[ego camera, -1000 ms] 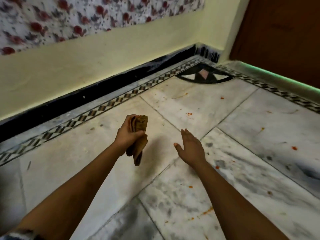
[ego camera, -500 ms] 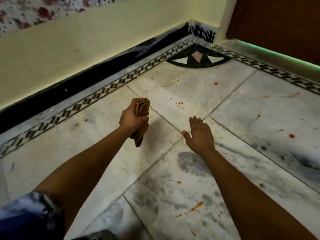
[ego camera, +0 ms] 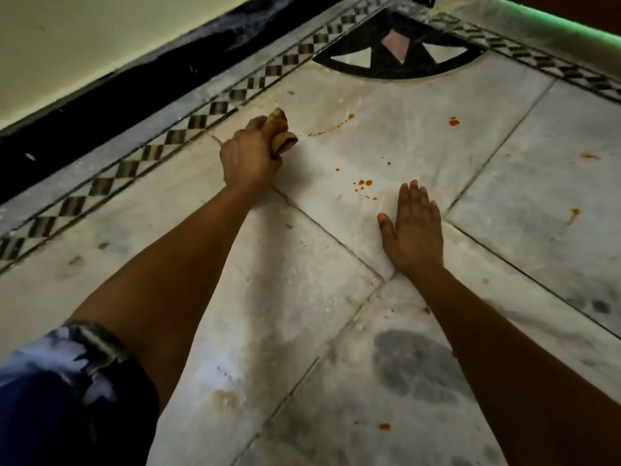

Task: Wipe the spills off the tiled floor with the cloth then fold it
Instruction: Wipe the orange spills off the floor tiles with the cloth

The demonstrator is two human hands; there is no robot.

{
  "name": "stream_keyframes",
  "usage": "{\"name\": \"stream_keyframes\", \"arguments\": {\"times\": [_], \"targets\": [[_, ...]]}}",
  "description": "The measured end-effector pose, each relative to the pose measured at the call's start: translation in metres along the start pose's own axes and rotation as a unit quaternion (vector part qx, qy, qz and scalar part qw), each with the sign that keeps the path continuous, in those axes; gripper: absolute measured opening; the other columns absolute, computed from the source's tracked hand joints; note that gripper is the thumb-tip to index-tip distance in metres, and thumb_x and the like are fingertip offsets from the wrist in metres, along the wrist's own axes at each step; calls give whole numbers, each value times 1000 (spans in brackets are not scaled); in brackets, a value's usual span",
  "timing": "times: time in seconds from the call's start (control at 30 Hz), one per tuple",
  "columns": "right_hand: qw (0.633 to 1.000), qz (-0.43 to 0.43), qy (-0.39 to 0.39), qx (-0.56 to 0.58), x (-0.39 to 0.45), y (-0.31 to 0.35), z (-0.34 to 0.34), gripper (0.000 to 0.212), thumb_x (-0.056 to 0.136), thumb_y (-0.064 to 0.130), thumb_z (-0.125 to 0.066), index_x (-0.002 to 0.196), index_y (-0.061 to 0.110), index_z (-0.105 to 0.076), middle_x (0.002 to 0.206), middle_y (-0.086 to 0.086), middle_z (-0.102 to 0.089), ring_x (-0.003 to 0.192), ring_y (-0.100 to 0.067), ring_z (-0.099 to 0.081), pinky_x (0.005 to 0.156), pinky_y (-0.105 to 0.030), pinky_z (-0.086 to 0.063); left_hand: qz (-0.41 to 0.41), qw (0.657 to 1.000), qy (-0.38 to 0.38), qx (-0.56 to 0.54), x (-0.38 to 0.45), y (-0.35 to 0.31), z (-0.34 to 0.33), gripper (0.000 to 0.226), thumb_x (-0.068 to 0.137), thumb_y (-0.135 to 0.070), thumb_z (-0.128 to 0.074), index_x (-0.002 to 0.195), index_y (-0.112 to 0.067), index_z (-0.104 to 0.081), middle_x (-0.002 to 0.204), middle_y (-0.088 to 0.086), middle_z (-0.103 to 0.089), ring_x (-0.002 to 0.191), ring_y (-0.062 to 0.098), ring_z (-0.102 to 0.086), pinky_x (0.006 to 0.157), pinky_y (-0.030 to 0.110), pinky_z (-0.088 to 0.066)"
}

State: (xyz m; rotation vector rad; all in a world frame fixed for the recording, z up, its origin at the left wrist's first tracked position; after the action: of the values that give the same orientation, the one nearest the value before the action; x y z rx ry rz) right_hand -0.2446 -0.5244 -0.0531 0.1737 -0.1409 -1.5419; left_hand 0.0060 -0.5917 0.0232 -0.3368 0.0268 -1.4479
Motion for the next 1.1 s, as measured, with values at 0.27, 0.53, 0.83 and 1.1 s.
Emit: {"name": "stream_keyframes", "arguments": {"times": [0.27,0.53,0.83,1.1], "targets": [[998,-59,-33,1,27,-8,-26,76,90,50,-14,149,4,-5,158,-13,-3,146,-24,-3,116,-36,4,63,986,149,-38,8,23,-92,63,95,-57,-16,149,-30,3,159,-1,2,145,25,6,114,43,11],[996,-63,-58,-1,29,-8,-29,75,91,51,-16,148,3,-13,156,-15,-13,144,-26,-12,117,-40,-5,98,985,140,32,78,39,-101,67,94,-60,-19,150,-26,-1,159,0,3,146,22,6,114,43,9],[996,-76,-53,1,31,-8,-24,72,92,48,-24,148,2,-18,155,-16,-18,143,-29,-18,116,-41,-7,-72,978,193,36,52,32,-84,68,85,-64,-26,145,-31,-27,155,2,-25,141,26,-21,110,46,-14],[995,-85,-55,-2,29,-9,-24,71,92,46,-27,147,1,-21,154,-17,-21,142,-29,-20,116,-42,-10,23,990,122,69,117,43,-106,61,96,-51,-18,150,-23,-11,158,8,-10,146,24,-6,116,49,4]]}}
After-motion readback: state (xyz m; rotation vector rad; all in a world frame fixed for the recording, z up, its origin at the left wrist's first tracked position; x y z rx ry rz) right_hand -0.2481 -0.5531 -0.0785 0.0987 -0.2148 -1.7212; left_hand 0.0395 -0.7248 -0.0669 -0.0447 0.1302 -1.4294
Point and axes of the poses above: each hand's wrist, its own x-axis towards the middle knuckle, its own z-axis out of the back of the hand, y = z × x, the point moved 6 cm from there along x, towards the middle knuckle
